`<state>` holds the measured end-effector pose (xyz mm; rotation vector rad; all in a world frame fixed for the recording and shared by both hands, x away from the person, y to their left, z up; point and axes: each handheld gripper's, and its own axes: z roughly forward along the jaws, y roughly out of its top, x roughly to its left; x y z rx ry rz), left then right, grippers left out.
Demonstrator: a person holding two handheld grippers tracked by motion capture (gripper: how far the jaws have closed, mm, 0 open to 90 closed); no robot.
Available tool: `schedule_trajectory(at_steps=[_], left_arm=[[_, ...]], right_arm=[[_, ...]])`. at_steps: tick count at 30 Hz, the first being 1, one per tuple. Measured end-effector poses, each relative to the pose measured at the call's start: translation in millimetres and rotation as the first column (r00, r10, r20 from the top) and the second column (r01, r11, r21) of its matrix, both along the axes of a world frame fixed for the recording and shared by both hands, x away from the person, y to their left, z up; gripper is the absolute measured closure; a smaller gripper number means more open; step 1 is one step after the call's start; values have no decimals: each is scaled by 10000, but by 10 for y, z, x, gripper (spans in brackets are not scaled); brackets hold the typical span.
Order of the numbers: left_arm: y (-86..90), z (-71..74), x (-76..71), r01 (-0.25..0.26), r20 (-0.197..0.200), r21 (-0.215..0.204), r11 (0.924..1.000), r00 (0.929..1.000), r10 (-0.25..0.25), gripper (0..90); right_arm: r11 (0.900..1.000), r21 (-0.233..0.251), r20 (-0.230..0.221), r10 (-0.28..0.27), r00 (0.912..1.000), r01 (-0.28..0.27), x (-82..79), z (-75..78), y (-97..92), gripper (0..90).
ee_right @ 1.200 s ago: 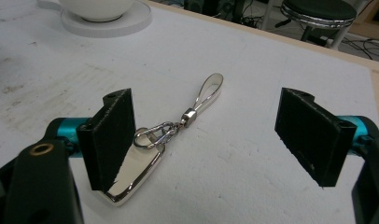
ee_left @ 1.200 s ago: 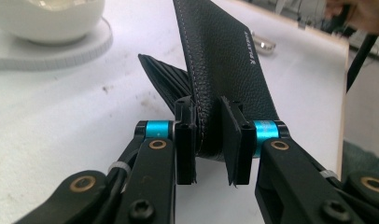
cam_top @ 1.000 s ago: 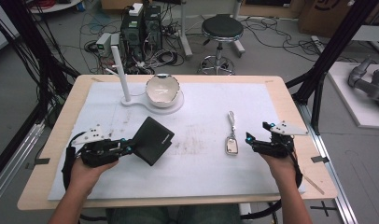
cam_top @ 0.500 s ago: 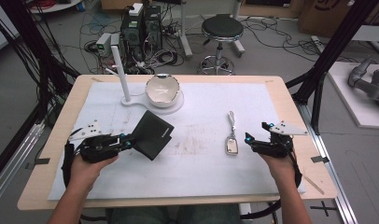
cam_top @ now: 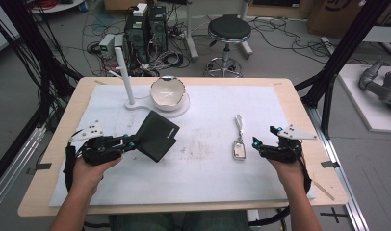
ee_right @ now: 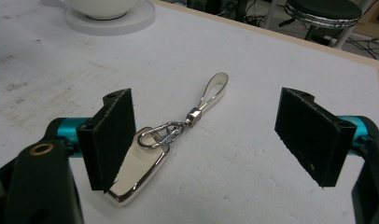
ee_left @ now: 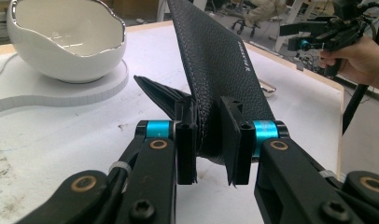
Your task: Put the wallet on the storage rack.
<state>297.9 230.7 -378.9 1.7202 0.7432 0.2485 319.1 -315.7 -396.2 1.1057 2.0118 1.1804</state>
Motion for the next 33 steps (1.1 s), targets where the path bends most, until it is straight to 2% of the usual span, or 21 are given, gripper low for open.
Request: schedule_trajectory(at_steps=[4,12,17,24,26,27,28,30,33], left_arm=[[1,15,-7,54,63,-166,9998,10000,-53,780],[-5,34,-22,116,99,-186,9998,9999,-114,811],[5,67,-39,127,200,-669,9977,9997,-113,812],[-54,104,-57,340,346,-836,9959,9989,-312,813],[-95,119,-62,621,438,-824,9947,9973,-586,813],[-95,119,-62,621,438,-824,9947,9973,-586,813],[-117,124,-65,720,495,-723,9948,9964,-685,814],[-170,120,-75,995,497,-559,9935,9941,-968,814],[-211,114,-88,1217,547,-523,9912,9914,-1188,814]], right_arm=[[10000,-24,-2,56,10000,-56,3,-1,17,206],[9998,-68,-1,209,9998,-209,1,9,65,206],[9983,-140,107,565,9983,-563,-9,24,145,206],[9941,-199,160,1067,9942,-1064,-18,51,305,206],[9895,-40,89,1446,9895,-1445,-28,62,397,206],[9895,-40,89,1446,9895,-1445,-28,62,397,206],[9824,68,43,1869,9824,-1869,-39,90,484,205],[9735,166,94,2278,9737,-2279,-53,126,566,205],[9535,279,156,2997,9539,-3000,-87,196,726,205]])
